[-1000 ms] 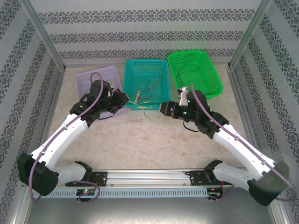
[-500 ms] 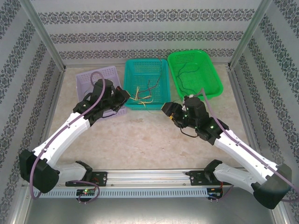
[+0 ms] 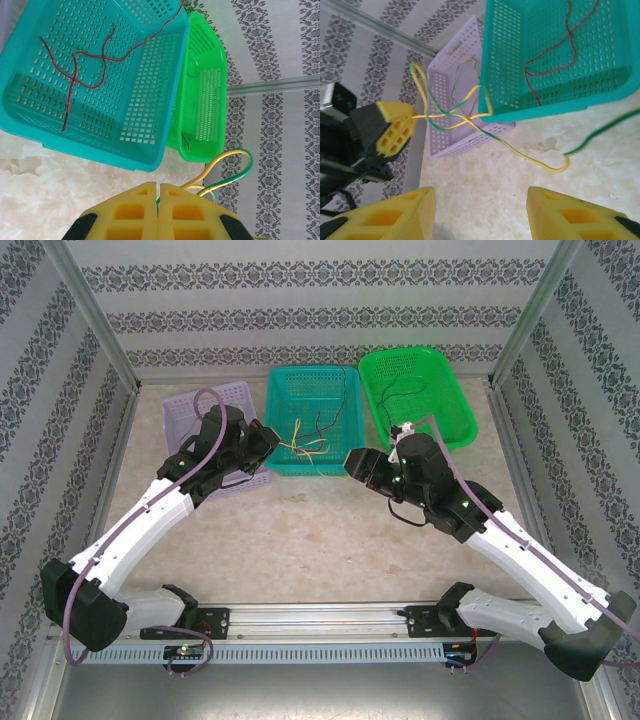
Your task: Untangle the cables
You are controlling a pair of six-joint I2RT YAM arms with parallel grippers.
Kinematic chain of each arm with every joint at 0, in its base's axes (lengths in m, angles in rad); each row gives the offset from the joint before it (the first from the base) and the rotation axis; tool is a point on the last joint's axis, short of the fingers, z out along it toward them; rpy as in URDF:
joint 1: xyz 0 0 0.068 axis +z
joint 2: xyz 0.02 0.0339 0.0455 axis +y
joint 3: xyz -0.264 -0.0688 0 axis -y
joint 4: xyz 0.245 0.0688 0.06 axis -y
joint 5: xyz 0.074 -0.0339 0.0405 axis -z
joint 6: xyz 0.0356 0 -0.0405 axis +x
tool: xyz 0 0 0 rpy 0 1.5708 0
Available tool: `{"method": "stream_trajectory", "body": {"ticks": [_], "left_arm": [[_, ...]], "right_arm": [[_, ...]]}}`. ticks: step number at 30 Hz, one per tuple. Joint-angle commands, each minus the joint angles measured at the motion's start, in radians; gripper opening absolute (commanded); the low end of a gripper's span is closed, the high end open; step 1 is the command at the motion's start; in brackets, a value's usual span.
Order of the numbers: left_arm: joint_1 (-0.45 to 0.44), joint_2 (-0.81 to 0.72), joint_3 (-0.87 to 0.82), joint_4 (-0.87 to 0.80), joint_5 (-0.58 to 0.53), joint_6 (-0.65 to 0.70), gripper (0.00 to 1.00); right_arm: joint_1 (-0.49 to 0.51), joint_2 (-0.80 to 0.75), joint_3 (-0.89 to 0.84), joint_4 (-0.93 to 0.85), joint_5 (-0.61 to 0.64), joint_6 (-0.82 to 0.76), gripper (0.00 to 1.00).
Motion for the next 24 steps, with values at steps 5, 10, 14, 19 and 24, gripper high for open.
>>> {"method": "stream_trajectory", "body": {"ticks": [5,10,14,19,24], "left_arm": [[-0.023,0.025,0.057,0.048,0.049,0.064,0.0],[-0.025,0.068,0.114,0.012,0.147,0.152,0.0],[-0.024,0.088,0.152,-0.046,0.18,0.24,0.0],[-0.024,0.122,0.19,-0.078,0.228,0.319,0.0],[-0.024,0.138,0.201,-0.069,0.251,0.337,0.0]], "right_arm": [[-0.032,0.215,0.173,-0.078,-0.101,-0.309,0.5],[-0.151,0.348,0.311,-0.187,-0.277,-0.603,0.49],[-0.218,0.418,0.413,-0.335,-0.39,-0.831,0.48],[-0.258,0.466,0.447,-0.385,-0.581,-0.898,0.47],[-0.258,0.49,0.439,-0.407,-0.641,-0.909,0.45]]}}
